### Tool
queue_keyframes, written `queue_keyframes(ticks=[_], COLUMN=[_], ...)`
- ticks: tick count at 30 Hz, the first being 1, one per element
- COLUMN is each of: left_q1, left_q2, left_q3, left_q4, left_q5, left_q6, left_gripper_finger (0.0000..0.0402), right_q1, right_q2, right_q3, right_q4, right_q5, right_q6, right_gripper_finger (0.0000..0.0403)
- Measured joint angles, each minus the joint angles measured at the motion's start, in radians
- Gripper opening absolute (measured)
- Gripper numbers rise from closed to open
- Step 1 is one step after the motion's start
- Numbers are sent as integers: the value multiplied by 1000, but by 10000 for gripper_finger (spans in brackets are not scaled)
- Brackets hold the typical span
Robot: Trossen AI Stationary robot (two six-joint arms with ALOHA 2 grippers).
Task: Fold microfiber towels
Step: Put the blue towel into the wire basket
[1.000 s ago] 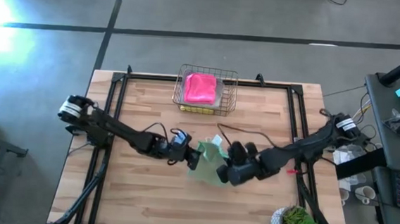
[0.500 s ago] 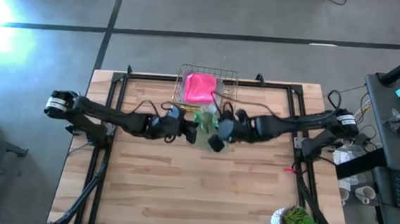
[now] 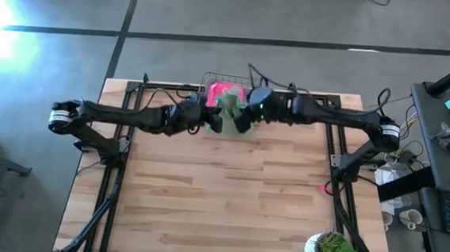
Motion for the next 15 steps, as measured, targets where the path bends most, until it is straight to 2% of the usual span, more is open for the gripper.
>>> queue_keyframes(ticks=[11, 15], left_q1=[183, 246], left_q2=[2, 4], left_q3=[8, 8], left_q4=[-18, -18], left_q5=[28, 46], left_q6=[35, 74], left_gripper_finger=[1, 1], right_q1=[-207, -251], right_q2=[74, 149], right_q3=[3, 44], right_q4=[113, 107], right_q5=[-198, -215], right_q6=[-23, -37], right_gripper_finger=[11, 11])
